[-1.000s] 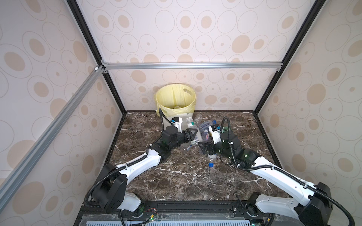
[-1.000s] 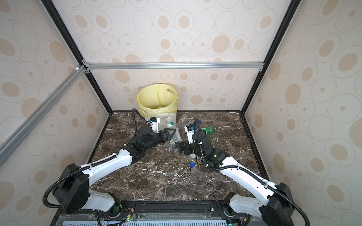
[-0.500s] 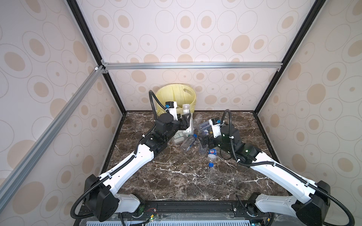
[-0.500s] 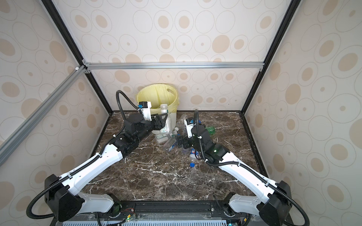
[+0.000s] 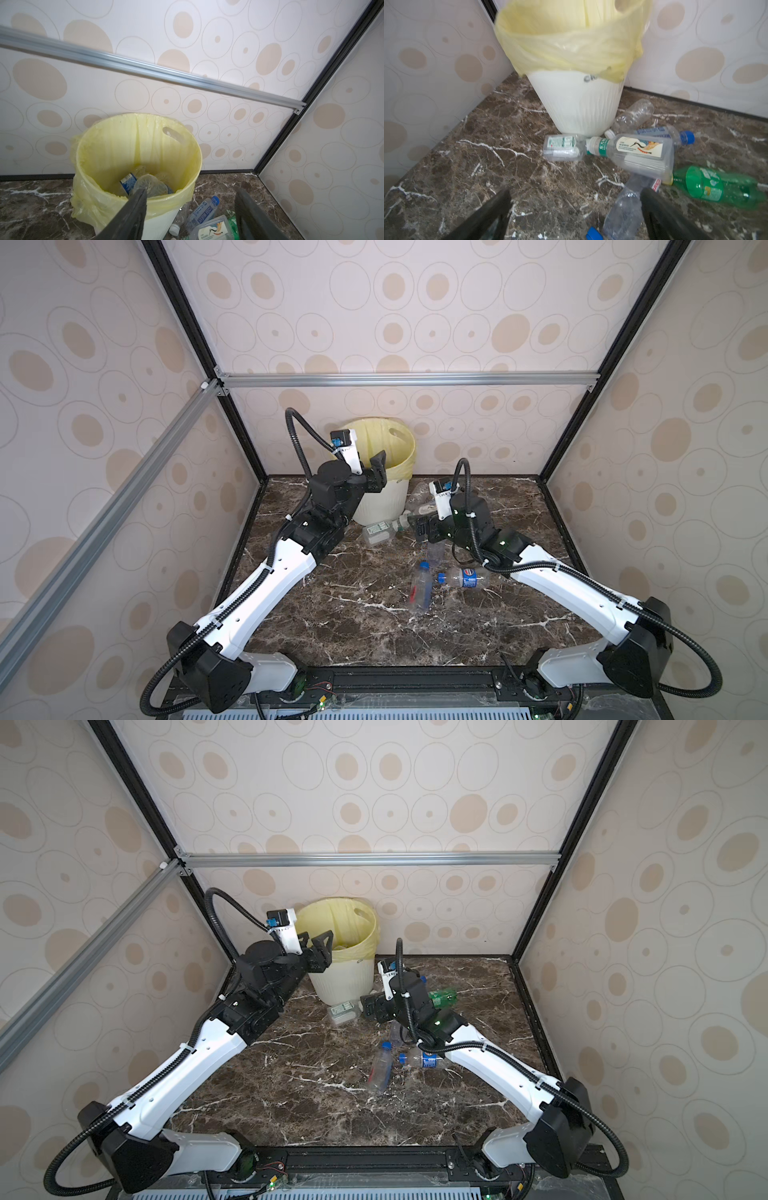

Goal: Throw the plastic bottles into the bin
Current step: 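Raise the square bottle over the bin and open the left gripper, then lower the right gripper onto the blue-cap Fiji bottle while the left withdraws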

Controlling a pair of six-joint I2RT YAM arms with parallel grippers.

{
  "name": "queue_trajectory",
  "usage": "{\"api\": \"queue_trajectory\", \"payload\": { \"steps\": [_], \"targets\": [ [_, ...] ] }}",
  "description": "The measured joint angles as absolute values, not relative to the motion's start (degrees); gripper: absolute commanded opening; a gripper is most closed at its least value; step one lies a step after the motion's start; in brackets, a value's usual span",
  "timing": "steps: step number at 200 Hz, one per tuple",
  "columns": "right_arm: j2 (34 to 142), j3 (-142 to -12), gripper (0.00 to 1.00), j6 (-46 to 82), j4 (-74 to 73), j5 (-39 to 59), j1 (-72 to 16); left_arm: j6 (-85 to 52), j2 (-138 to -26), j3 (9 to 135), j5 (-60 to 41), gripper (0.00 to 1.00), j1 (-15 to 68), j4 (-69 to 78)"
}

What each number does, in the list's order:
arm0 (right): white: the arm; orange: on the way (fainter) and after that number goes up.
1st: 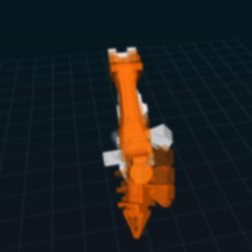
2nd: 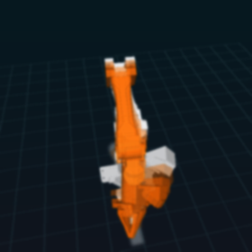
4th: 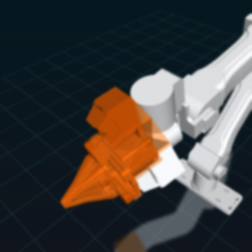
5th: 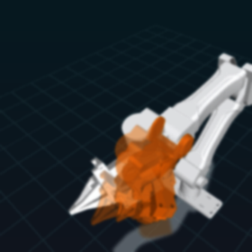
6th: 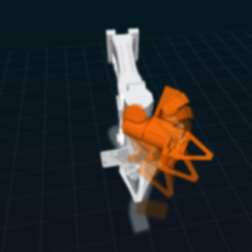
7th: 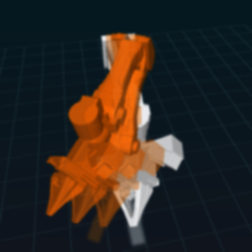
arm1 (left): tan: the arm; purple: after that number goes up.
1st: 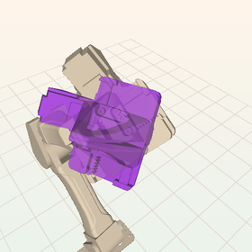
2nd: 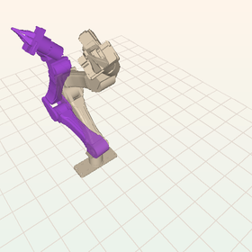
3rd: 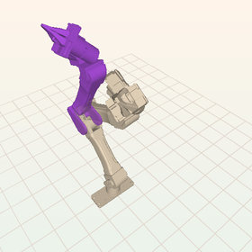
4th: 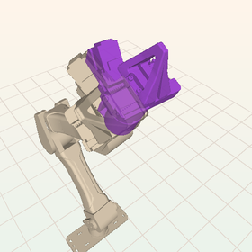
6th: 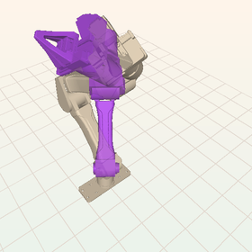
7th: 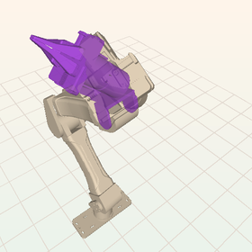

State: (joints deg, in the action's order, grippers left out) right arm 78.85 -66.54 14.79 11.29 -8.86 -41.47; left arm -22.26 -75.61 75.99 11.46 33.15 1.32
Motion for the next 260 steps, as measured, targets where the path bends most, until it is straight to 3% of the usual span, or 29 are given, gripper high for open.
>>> {"api": "queue_trajectory", "payload": {
  "steps": [73,137,161,260],
  "targets": [
    [76.1,-53.0,1.00,20.0,14.9,-11.0,-37.5,-26.4,-75.2,66.7,7.7,0.78,33.1,1.9],
    [72.9,-49.6,0.97,19.3,20.3,-6.0,-35.3,-30.3,-74.7,60.8,5.3,0.99,33.1,3.8],
    [72.8,-48.6,0.92,18.5,22.3,-3.7,-35.7,-32.3,-74.0,58.4,4.0,0.99,33.1,4.5],
    [77.6,-46.5,0.85,17.7,23.1,1.5,-44.4,-42.2,-72.5,47.3,-3.0,0.99,33.1,9.8]
  ]
}}
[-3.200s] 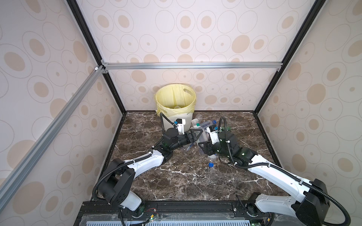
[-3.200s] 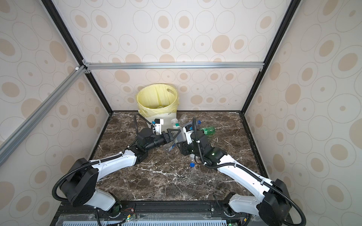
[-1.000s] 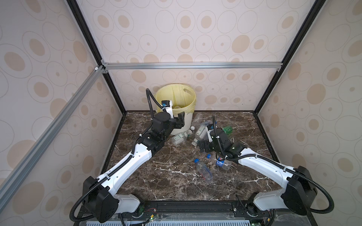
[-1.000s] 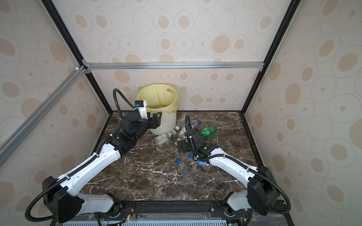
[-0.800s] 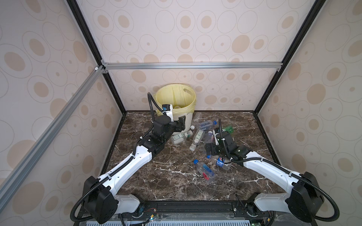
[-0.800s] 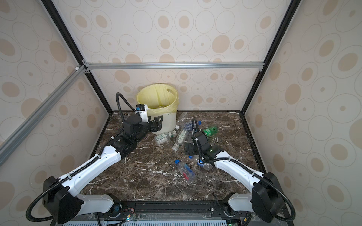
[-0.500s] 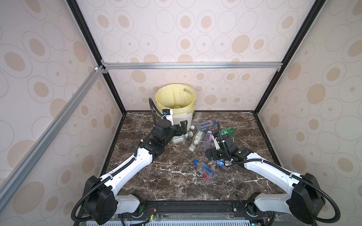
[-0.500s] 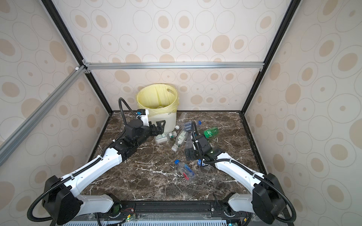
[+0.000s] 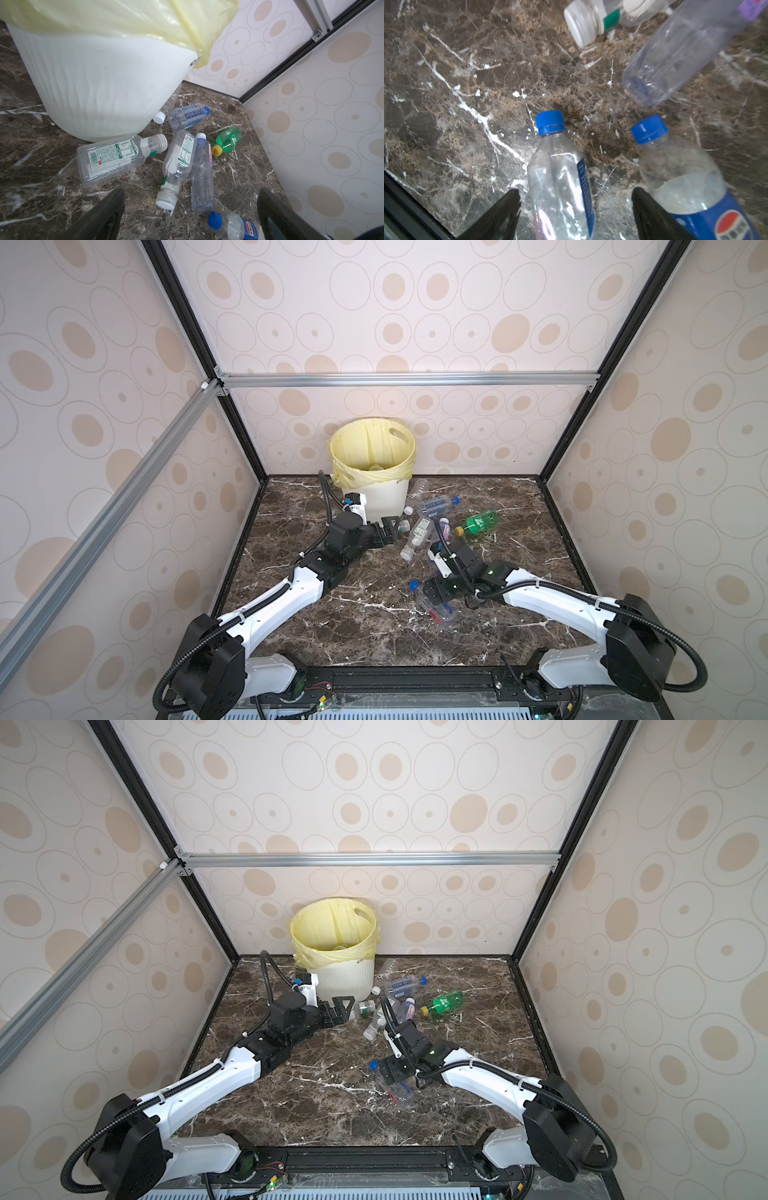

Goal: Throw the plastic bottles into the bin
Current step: 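Lower the right gripper onto the blue-cap Fiji bottle while the left withdraws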

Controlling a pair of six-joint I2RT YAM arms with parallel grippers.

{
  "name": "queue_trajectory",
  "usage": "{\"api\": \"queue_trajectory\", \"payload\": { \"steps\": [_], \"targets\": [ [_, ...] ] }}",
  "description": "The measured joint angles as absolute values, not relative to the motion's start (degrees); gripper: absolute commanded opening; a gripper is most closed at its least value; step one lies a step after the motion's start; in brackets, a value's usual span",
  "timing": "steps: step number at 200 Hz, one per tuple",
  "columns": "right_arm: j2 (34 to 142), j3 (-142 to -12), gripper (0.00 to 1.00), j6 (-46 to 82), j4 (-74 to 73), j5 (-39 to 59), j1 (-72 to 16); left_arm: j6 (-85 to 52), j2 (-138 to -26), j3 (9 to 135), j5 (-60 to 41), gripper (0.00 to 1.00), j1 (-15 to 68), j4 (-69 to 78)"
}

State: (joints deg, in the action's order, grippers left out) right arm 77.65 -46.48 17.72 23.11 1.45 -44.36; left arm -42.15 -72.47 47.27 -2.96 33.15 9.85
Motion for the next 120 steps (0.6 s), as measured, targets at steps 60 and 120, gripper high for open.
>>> {"api": "queue_trajectory", "payload": {
  "steps": [60,120],
  "targets": [
    [78.0,-43.0,0.79,18.9,23.0,1.8,-47.4,-44.9,-72.5,44.6,-4.6,0.99,33.1,11.6],
    [82.2,-41.4,0.61,19.7,21.2,2.2,-48.1,-47.0,-72.9,44.5,-6.5,0.99,32.9,13.3]
  ]
}}
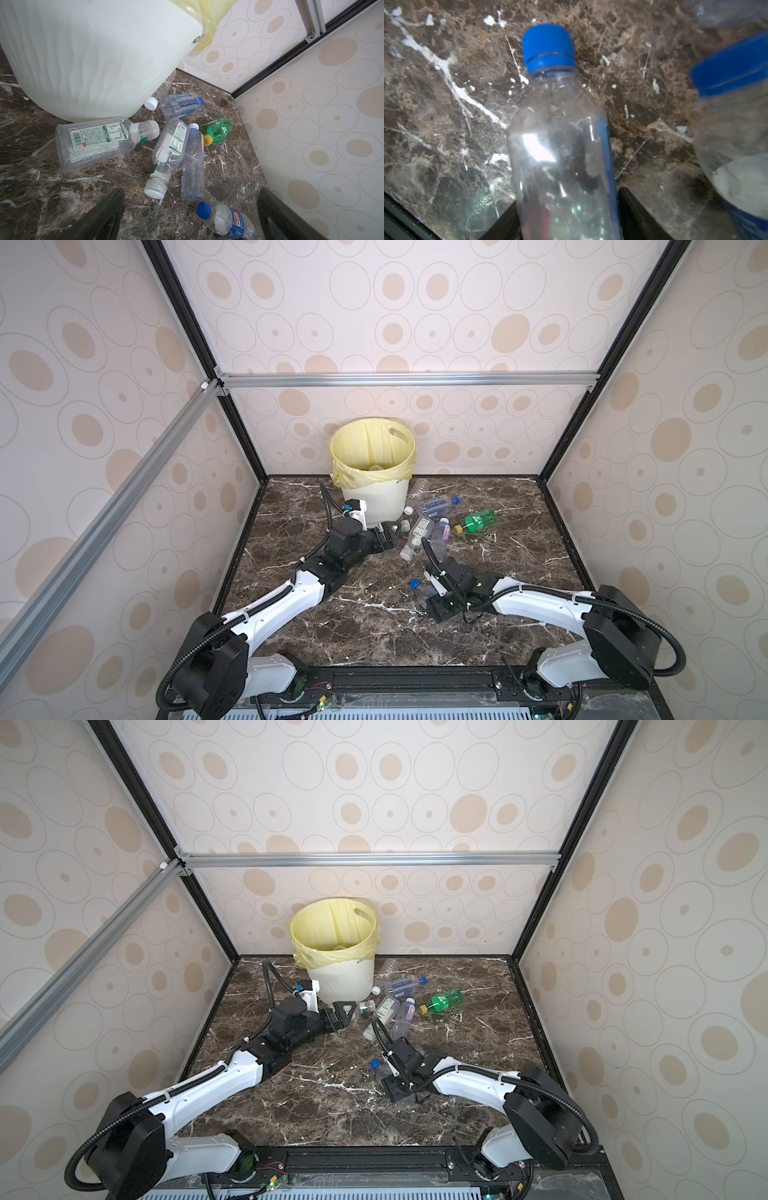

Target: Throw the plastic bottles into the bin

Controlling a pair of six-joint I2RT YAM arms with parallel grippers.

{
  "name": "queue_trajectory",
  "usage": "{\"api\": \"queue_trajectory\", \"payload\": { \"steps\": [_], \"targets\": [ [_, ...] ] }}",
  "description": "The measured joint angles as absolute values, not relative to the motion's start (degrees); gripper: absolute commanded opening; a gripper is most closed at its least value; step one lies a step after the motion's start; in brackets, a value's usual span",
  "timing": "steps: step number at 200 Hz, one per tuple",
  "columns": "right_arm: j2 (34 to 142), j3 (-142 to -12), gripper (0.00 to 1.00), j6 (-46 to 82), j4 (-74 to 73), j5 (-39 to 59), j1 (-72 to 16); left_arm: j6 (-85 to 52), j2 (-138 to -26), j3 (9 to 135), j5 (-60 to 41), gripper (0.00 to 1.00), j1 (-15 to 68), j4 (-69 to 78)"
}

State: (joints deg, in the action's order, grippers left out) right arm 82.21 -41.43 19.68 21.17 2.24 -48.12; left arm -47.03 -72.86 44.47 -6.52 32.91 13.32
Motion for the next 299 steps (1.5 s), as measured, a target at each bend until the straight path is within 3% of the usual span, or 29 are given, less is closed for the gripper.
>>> {"api": "queue_trajectory", "payload": {
  "steps": [44,180,299],
  "targets": [
    [83.2,-41.6,0.51,19.7,20.3,2.5,-48.2,-49.2,-73.1,43.3,-9.1,0.99,31.9,14.5],
    [83.2,-58.5,0.47,19.2,20.0,3.1,-44.8,-59.7,-74.0,36.7,-26.7,0.95,27.5,30.8],
    [82.9,-61.8,0.47,20.1,15.8,5.9,-43.4,-62.9,-77.7,36.1,-32.1,0.85,28.1,36.3]
  ]
}}
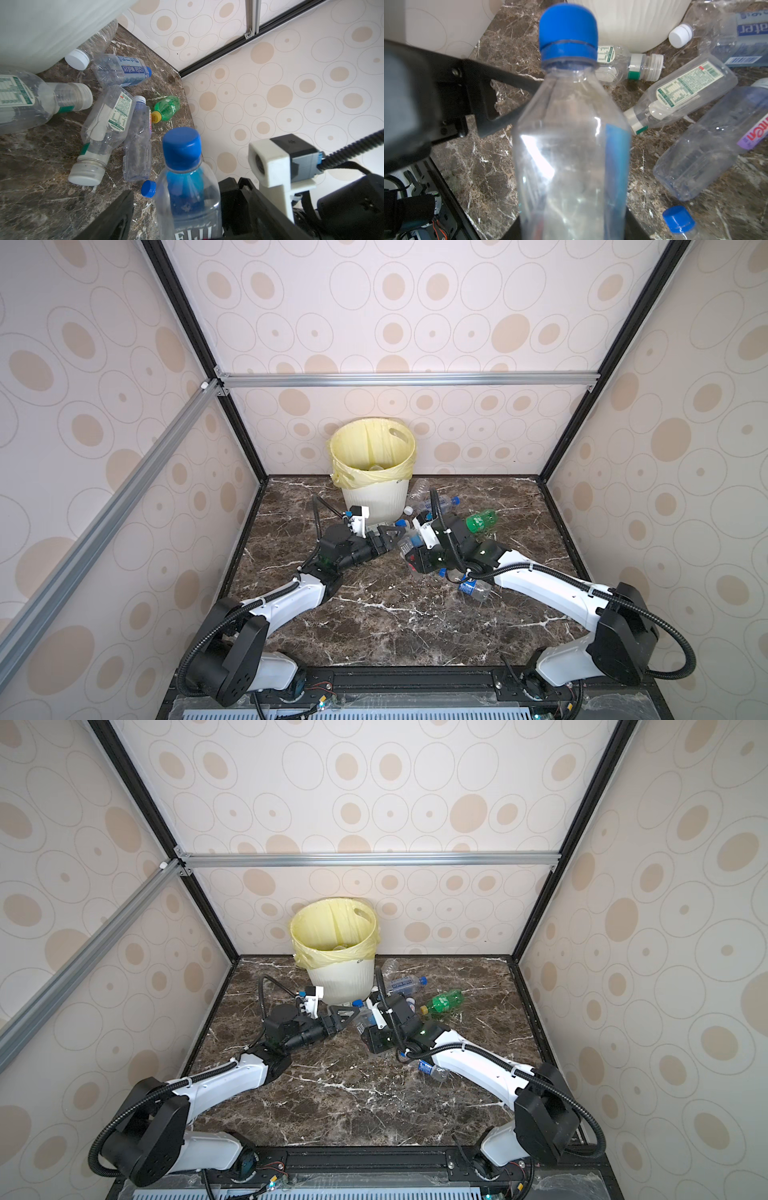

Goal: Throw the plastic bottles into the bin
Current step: 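Pass the blue-cap bottle from the right gripper into the left gripper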

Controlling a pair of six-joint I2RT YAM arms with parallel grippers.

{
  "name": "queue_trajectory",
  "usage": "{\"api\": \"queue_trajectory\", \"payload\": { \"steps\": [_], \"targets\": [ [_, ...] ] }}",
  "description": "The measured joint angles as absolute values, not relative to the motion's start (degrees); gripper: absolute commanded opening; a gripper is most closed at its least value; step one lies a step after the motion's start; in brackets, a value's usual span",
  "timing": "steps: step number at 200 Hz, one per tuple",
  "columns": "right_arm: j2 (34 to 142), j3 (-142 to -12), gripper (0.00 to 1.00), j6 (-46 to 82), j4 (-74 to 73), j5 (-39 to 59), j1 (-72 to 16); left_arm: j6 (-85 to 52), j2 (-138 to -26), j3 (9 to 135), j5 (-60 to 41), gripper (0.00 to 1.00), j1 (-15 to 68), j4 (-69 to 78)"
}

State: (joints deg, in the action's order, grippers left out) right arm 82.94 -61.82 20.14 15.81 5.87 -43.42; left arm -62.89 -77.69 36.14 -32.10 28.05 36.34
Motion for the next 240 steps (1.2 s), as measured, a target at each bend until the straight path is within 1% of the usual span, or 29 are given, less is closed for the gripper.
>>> {"api": "queue_trajectory", "payload": {
  "steps": [89,200,240],
  "targets": [
    [83.9,-63.6,0.47,20.1,14.4,7.5,-43.4,-63.7,-80.2,36.1,-32.9,0.79,29.6,38.2],
    [84.3,-62.8,0.47,18.7,14.1,7.9,-43.2,-65.6,-83.4,37.1,-33.0,0.61,29.9,41.4],
    [84.4,-62.7,0.48,18.1,14.0,7.4,-43.4,-65.6,-83.4,37.1,-32.9,0.55,29.9,41.2]
  ]
}}
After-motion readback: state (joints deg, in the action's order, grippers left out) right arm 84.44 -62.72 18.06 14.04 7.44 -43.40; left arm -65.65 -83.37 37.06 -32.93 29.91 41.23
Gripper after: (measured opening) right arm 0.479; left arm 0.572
